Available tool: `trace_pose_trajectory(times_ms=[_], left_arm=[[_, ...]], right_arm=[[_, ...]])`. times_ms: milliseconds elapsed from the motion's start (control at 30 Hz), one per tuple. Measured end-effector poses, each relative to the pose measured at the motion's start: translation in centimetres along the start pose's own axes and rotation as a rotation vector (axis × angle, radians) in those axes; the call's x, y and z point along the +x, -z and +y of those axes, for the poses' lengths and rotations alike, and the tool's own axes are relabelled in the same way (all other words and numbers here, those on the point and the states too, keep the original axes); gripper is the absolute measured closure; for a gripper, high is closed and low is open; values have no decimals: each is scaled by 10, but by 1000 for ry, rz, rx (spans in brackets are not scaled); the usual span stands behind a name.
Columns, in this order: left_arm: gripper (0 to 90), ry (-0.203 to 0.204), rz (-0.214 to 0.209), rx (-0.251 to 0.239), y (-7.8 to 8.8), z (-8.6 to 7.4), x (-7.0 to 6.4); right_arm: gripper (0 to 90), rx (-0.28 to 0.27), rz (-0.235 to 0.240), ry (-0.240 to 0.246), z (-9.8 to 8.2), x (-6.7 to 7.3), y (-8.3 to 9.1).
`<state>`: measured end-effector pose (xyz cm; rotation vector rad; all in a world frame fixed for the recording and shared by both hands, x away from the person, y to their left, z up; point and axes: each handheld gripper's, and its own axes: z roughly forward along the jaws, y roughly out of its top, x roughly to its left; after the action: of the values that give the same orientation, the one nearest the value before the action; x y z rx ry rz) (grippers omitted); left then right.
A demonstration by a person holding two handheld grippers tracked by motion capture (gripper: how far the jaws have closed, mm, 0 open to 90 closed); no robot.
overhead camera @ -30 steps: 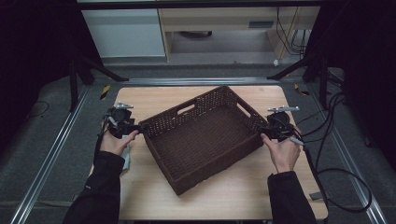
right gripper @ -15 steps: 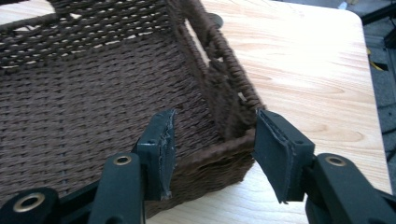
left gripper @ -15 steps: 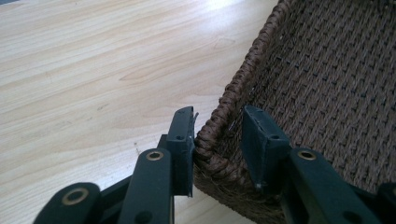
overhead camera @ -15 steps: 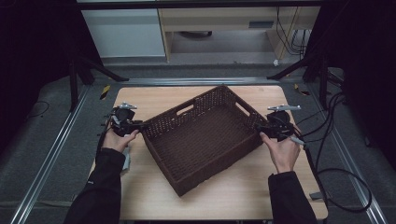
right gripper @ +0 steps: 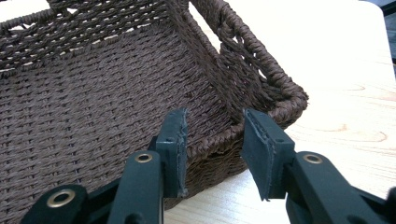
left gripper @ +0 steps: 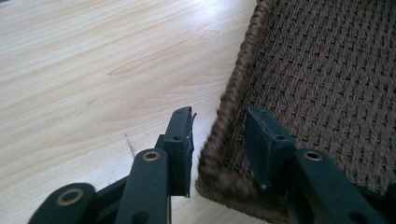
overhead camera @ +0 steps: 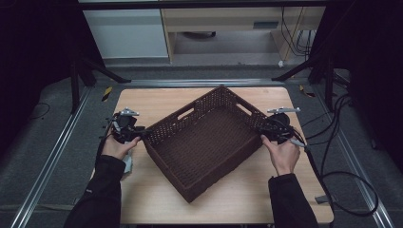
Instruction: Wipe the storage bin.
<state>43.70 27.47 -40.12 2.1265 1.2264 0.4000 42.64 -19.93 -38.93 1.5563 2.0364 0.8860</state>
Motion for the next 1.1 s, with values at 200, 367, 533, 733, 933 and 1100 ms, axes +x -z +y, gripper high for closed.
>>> trace_pose_trajectory(times_ms=[200, 367, 533, 733, 933, 1100], left_arm=[[703, -1, -38, 26, -8, -1, 0], [747, 6, -42, 26, -5, -7, -3], [752, 11, -43, 22, 1, -14, -11], [773, 1, -33, 31, 6, -21, -20], [746, -29, 10, 33, 9, -25, -34], [750, 23, -13, 40, 11, -28, -35]], right_arm=[[606, -5, -6, 1, 4, -2, -6], [560, -15, 4, 14, 6, -2, -5], [543, -33, 42, 32, 3, 3, 3], [515, -54, 63, 81, -1, 10, 8], [525, -35, 97, 113, -5, 23, 9], [564, -36, 93, 137, -7, 30, 4]])
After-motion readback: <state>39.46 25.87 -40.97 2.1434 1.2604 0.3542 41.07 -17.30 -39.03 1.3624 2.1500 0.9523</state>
